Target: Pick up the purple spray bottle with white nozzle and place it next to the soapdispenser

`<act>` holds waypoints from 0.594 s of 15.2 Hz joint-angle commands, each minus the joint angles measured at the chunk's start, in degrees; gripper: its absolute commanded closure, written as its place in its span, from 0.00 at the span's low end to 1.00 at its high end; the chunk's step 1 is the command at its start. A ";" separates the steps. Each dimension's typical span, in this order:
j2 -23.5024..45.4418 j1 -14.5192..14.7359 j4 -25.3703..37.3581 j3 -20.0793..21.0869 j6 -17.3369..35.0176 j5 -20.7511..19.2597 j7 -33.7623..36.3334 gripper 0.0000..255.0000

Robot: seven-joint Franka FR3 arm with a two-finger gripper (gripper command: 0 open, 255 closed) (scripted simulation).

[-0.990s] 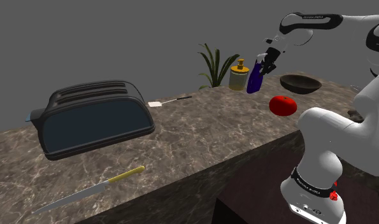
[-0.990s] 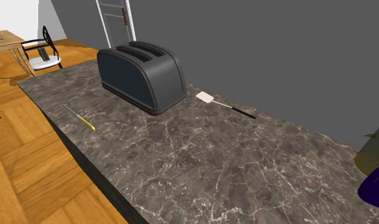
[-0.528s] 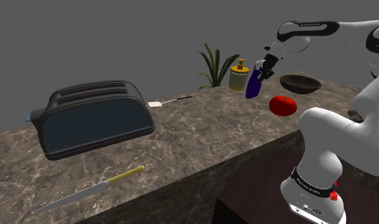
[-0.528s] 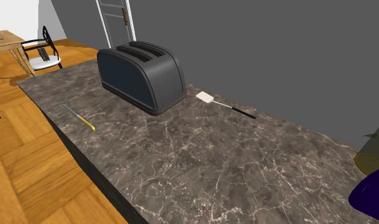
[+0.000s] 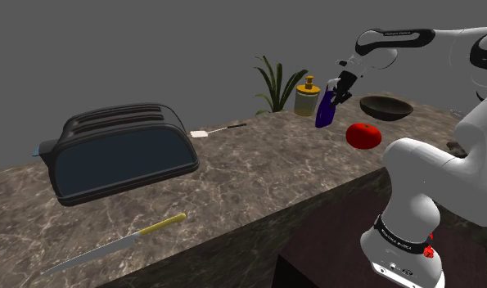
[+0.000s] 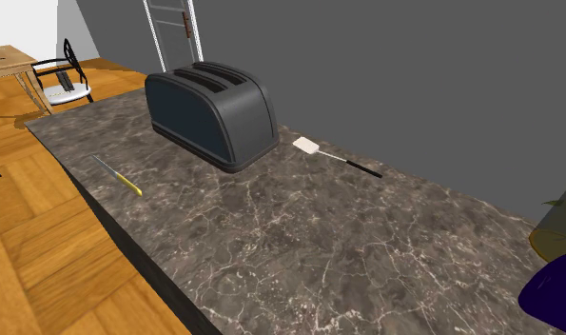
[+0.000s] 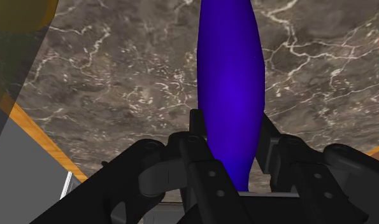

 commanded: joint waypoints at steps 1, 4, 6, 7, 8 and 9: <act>0.00 0.00 0.00 0.00 0.00 0.00 0.00 0.00; 0.00 0.00 0.00 0.00 0.01 0.00 0.00 0.00; 0.00 0.00 0.00 0.00 0.01 0.00 0.00 0.00; 0.13 0.30 2.10 0.08 -1.91 0.22 -0.20 0.00; 0.22 0.70 4.30 0.08 -3.86 0.42 -0.38 0.00; 0.28 1.23 6.63 0.00 -5.85 0.57 -0.56 0.00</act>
